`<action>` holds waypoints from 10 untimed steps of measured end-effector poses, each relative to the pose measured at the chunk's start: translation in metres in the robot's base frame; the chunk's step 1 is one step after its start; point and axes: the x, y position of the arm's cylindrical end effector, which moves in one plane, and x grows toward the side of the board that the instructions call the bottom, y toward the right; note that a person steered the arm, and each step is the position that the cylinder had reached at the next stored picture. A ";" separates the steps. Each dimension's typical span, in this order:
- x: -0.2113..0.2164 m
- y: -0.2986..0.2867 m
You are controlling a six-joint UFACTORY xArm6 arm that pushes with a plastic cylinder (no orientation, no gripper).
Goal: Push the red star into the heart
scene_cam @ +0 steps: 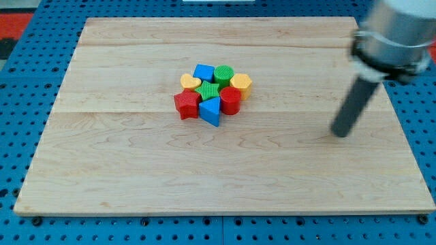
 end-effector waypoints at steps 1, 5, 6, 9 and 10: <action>0.009 -0.100; 0.003 -0.218; -0.010 -0.218; -0.053 -0.205; -0.083 -0.248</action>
